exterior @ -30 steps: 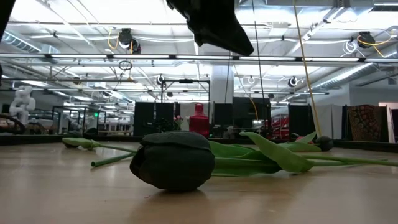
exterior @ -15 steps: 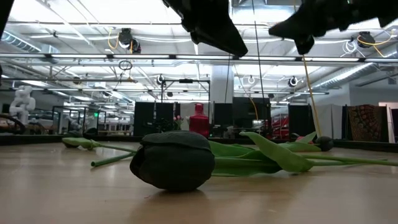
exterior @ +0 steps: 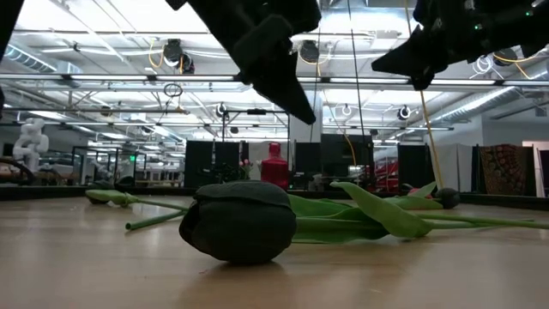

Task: Sort flowers into vase by color
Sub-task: Put the top right red flower into the yellow vase

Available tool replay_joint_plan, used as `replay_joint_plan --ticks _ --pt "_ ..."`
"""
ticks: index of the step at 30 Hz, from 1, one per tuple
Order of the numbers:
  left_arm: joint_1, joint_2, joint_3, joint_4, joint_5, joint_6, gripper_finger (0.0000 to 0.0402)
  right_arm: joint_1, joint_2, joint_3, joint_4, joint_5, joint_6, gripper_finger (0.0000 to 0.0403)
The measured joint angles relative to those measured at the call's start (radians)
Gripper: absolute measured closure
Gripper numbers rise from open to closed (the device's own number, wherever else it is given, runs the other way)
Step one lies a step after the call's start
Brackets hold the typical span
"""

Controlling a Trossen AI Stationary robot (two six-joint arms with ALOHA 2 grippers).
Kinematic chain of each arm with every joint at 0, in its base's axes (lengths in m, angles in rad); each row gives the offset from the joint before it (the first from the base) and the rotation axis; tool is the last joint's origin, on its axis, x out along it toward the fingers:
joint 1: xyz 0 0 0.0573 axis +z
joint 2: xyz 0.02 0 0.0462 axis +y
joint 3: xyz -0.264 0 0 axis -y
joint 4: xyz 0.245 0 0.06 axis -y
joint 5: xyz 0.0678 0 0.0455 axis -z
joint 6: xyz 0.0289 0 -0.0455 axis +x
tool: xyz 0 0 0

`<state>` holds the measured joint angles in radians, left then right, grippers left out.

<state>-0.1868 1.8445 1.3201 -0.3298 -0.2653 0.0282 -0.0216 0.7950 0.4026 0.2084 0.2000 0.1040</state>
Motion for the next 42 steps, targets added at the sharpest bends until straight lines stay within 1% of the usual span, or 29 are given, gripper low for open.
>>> replay_joint_plan --ticks 3,6,10,12,14,18,20,23,27,30,34,38,42 --pt "0.008 -0.025 -0.001 -0.021 -0.005 -0.049 0.0355 -0.010 0.028 -0.003 0.006 -0.041 0.000 0.0403" --pt "0.011 -0.079 0.000 -0.046 -0.038 -0.078 0.0355 -0.023 0.068 -0.014 0.014 -0.042 -0.010 0.0403" --pt "0.009 -0.153 0.000 -0.147 -0.118 -0.121 0.0355 -0.038 0.124 -0.028 0.060 -0.042 -0.011 0.0403" --pt "0.003 -0.194 0.000 -0.225 -0.155 -0.143 0.0355 -0.045 0.150 -0.029 0.077 -0.043 -0.011 0.0403" --pt "-0.004 -0.221 0.000 -0.280 -0.204 -0.167 0.0355 -0.051 0.172 -0.030 0.080 -0.044 -0.011 0.0403" --pt "-0.026 -0.272 -0.024 -0.381 -0.344 -0.211 0.0355 -0.059 0.203 -0.030 0.078 -0.044 -0.009 0.0403" --pt "-0.029 -0.292 -0.032 -0.425 -0.378 -0.237 0.0355 -0.059 0.217 -0.030 0.082 -0.045 -0.006 0.0403" --pt "-0.030 -0.324 -0.060 -0.468 -0.386 -0.256 0.0355 -0.059 0.231 -0.030 0.081 -0.047 -0.004 0.0403" --pt "-0.031 -0.385 -0.155 -0.464 -0.387 -0.258 0.0355 -0.058 0.244 -0.030 0.080 -0.047 0.005 0.0403" --pt "-0.026 -0.432 -0.227 -0.461 -0.385 -0.304 0.0355 -0.058 0.254 -0.030 0.086 -0.047 0.009 0.0403" --pt "-0.030 -0.490 -0.309 -0.425 -0.312 -0.333 0.0355 -0.058 0.261 -0.030 0.103 -0.046 0.008 0.0403" --pt "-0.032 -0.512 -0.371 -0.362 -0.239 -0.332 0.0355 -0.058 0.265 -0.030 0.139 -0.046 -0.009 0.0403" --pt "-0.032 -0.512 -0.443 -0.278 -0.213 -0.295 0.0355 -0.058 0.271 -0.030 0.169 -0.046 -0.012 0.0403"
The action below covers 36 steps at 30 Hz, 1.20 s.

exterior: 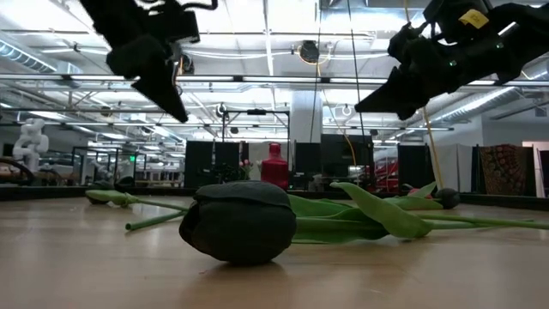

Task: Sort flowers into vase by color
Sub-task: Put the top right red flower into the yellow vase

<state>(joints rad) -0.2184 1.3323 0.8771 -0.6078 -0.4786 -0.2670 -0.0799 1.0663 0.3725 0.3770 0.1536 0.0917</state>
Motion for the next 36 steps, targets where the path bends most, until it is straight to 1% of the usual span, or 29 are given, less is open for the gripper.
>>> replay_joint_plan --ticks 3,9,11,14,16,17,18,20,22,24,29,31,33,36 --pt "0.001 0.000 -0.045 0.069 0.001 -0.012 0.0355 0.000 0.002 0.000 0.001 0.000 0.035 0.0403" --pt "0.002 0.000 -0.066 0.077 0.054 -0.128 0.0355 0.000 0.020 0.000 0.005 0.000 0.042 0.0403" --pt "0.002 0.000 -0.066 0.080 0.056 -0.155 0.0355 0.000 0.028 0.000 -0.001 0.000 0.042 0.0403" --pt "0.002 0.000 -0.066 0.097 0.027 -0.170 0.0355 0.000 0.039 0.000 0.001 0.001 0.041 0.0403" --pt "0.003 0.001 -0.066 0.137 -0.015 -0.170 0.0355 0.000 0.050 0.000 0.001 0.001 0.034 0.0403" --pt "0.007 0.001 -0.067 0.167 -0.017 -0.171 0.0354 0.000 0.056 0.000 0.001 0.001 0.030 0.0403" --pt "0.013 0.005 -0.066 0.202 0.003 -0.171 0.0353 0.000 0.063 0.000 0.002 0.001 0.030 0.0403" --pt "0.026 0.018 -0.066 0.287 0.090 -0.170 0.0346 0.000 0.077 0.000 0.001 0.001 0.033 0.0403" --pt "0.036 0.037 -0.066 0.345 0.147 -0.165 0.0336 0.000 0.092 0.000 0.002 0.001 0.053 0.0403" --pt "0.041 0.061 -0.066 0.370 0.157 -0.165 0.0325 0.000 0.100 0.000 -0.001 0.001 0.061 0.0403" --pt "0.055 0.123 -0.066 0.344 0.175 -0.164 0.0300 0.000 0.104 0.000 0.006 0.001 0.056 0.0403" --pt "0.061 0.144 -0.066 0.359 0.189 -0.166 0.0291 0.000 0.104 0.000 0.009 0.001 0.054 0.0403" --pt "0.072 0.165 -0.066 0.406 0.189 -0.168 0.0285 0.000 0.104 0.000 0.009 0.001 0.053 0.0403" --pt "0.090 0.200 -0.066 0.558 0.186 -0.105 0.0283 0.000 0.104 0.000 0.008 0.001 0.044 0.0403"
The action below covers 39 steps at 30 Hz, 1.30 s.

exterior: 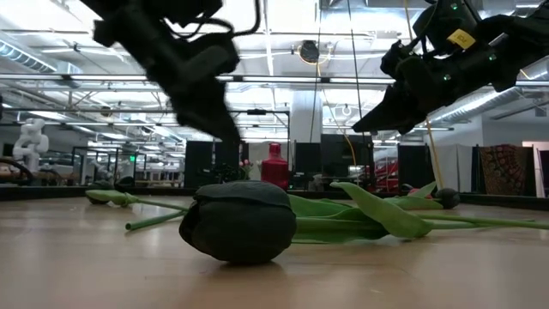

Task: Sort flowers into vase by color
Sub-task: Put the top right red flower into the yellow vase

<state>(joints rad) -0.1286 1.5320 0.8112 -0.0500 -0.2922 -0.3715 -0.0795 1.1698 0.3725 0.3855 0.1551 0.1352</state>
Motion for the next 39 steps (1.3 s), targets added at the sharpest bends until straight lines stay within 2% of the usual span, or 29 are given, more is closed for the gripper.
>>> replay_joint_plan --ticks 4,8,13,22,26,39 --pt "0.015 0.072 0.000 0.266 0.000 0.039 0.0283 0.000 0.000 0.000 -0.002 0.000 0.002 0.0403" --pt "0.018 0.164 0.033 0.386 0.000 0.067 0.0283 0.000 0.000 0.000 -0.011 0.000 0.007 0.0403" --pt "0.018 0.277 0.114 0.372 0.031 0.119 0.0283 0.000 0.000 0.000 -0.027 0.000 0.002 0.0403" --pt "0.053 0.462 0.249 0.313 0.064 0.120 0.0283 0.000 0.000 0.000 -0.044 0.004 0.008 0.0403" --pt "0.063 0.509 0.282 0.327 0.110 0.127 0.0283 0.000 0.000 0.000 -0.062 0.004 0.008 0.0403" --pt "0.064 0.582 0.321 0.335 0.056 0.247 0.0283 0.000 0.000 0.000 -0.101 0.004 0.025 0.0403"
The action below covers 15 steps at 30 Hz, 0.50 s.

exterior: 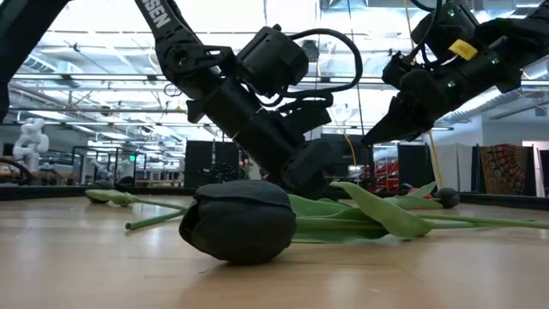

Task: Sort flowers into vase by color
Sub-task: Put the top right red flower into the yellow vase

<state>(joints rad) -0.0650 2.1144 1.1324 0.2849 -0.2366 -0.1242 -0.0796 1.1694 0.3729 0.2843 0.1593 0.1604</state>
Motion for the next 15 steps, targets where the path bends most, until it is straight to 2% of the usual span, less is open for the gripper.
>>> replay_joint_plan --ticks 5,11,15 --pt "0.002 -0.004 0.000 -0.006 0.038 -0.013 0.0292 0.000 0.000 0.000 -0.005 -0.002 0.003 0.0403" --pt "-0.004 -0.017 0.000 -0.018 0.214 -0.053 0.0310 0.000 0.000 0.000 -0.007 -0.002 0.003 0.0403" --pt "-0.003 -0.018 0.013 -0.049 0.222 -0.063 0.0313 0.000 0.000 0.000 -0.007 -0.003 0.003 0.0403"
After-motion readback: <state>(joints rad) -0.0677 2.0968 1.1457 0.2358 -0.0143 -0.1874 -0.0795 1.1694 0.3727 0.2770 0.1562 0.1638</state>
